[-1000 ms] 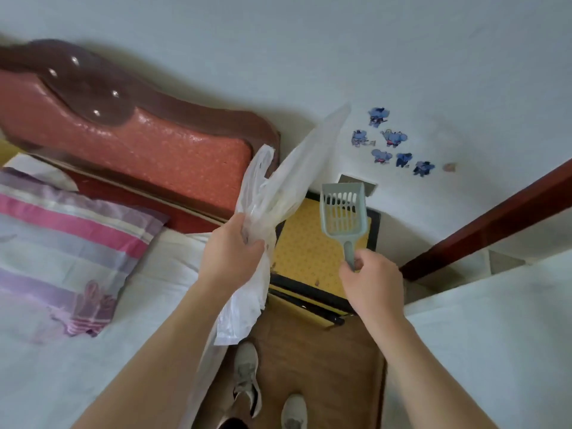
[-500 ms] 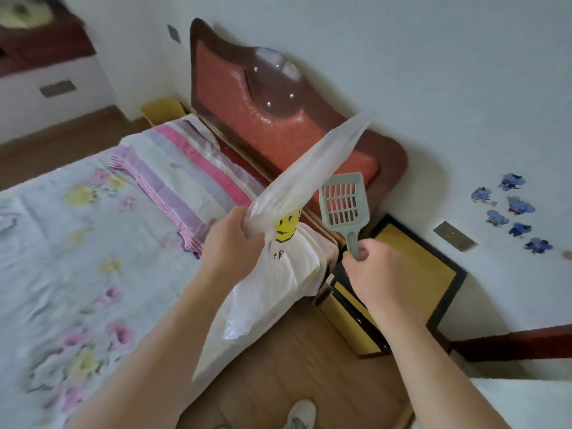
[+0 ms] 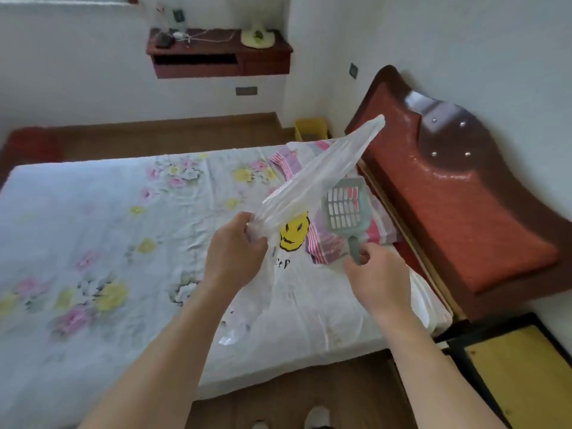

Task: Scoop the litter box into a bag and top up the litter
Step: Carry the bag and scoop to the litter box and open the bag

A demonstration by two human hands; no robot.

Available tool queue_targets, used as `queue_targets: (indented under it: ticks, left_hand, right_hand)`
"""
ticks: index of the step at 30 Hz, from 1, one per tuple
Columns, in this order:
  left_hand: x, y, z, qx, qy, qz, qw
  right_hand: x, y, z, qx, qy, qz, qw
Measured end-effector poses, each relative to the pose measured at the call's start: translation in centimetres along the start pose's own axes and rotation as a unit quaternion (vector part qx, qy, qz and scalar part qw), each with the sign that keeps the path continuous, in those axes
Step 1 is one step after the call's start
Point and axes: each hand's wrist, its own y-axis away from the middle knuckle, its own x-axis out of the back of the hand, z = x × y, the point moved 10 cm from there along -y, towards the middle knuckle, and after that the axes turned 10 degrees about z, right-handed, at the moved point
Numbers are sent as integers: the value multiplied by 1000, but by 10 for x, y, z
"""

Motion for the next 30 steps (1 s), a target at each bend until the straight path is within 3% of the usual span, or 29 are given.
queue_targets:
  ticks: [7,14,21,30]
  left_hand:
    - [117,-11,-70,51,-58,139,987]
    - [227,27,-134,154,-102,266,946]
    - [333,105,-195,246,-123,359,892]
    - [482,196,-293,307,-129,452,828]
  right_hand:
    - [-81,-6,-111,103,-18,-80,991]
    - [-148,28,-231,249,-81,-160,952]
    - [-193,117,-344,370,-105,-232,894]
    - [-247,279,-474,415,-134,-301,848]
